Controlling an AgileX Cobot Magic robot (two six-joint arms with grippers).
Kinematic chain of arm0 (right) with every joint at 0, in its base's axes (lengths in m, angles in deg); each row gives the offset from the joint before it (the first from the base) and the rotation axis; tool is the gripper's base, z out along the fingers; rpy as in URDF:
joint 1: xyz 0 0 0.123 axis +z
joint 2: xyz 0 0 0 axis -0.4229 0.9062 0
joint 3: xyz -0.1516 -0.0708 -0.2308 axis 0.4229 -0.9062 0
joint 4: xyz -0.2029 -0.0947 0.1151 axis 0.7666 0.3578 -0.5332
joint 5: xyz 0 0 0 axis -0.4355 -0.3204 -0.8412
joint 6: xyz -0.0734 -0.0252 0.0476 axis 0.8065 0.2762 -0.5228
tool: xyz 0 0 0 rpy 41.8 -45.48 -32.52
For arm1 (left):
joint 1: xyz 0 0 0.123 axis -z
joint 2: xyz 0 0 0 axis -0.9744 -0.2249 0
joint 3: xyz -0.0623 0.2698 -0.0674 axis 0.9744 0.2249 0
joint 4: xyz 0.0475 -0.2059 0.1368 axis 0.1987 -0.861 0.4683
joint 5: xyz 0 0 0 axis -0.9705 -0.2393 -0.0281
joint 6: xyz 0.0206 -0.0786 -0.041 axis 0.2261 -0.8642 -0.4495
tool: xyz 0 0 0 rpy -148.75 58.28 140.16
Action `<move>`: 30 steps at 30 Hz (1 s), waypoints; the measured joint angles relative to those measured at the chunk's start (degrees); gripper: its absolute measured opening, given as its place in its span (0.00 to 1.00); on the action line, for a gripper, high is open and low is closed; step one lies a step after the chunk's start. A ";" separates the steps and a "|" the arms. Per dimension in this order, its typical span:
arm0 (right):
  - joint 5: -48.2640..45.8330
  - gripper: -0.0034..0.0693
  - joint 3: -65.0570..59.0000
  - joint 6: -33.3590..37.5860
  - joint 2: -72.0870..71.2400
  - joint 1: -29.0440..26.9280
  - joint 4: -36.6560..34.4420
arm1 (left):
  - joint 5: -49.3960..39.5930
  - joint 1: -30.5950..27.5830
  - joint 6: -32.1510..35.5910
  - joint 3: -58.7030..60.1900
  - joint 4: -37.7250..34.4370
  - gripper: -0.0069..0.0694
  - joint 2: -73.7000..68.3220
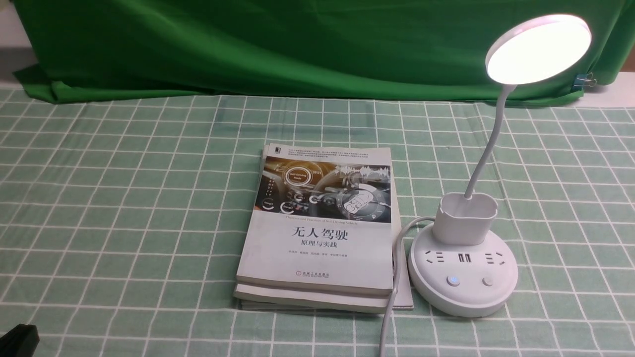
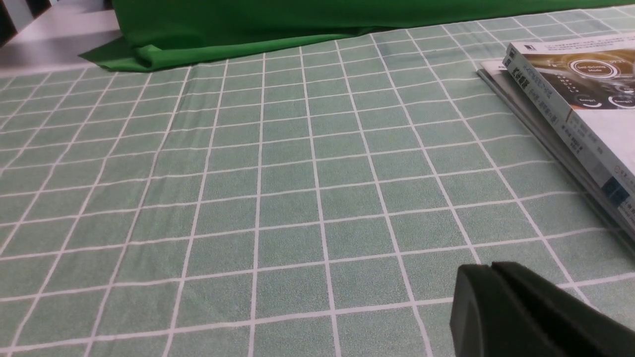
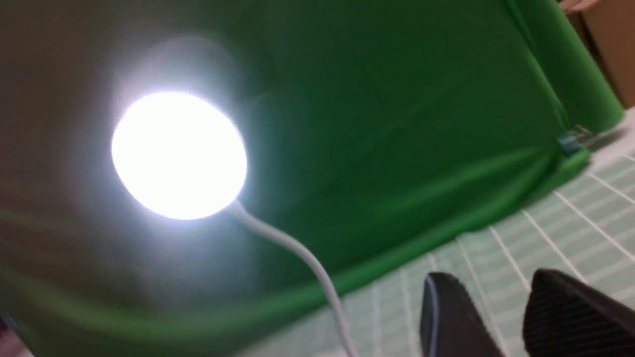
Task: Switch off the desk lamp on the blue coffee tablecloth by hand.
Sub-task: 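Press the power button on the lamp base to turn the lamp off with the right gripper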
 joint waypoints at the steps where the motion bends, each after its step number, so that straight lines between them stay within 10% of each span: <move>1: 0.08 0.38 0.00 -0.22 0.00 0.00 0.00 | 0.00 0.00 0.00 0.00 0.00 0.09 0.00; 15: -49.58 0.13 33.46 19.45 33.86 4.98 -0.02 | 0.00 0.00 0.00 0.00 0.00 0.09 0.00; 30: -53.65 0.14 53.39 22.78 76.76 20.00 3.09 | 0.00 0.00 0.00 0.00 0.00 0.09 0.00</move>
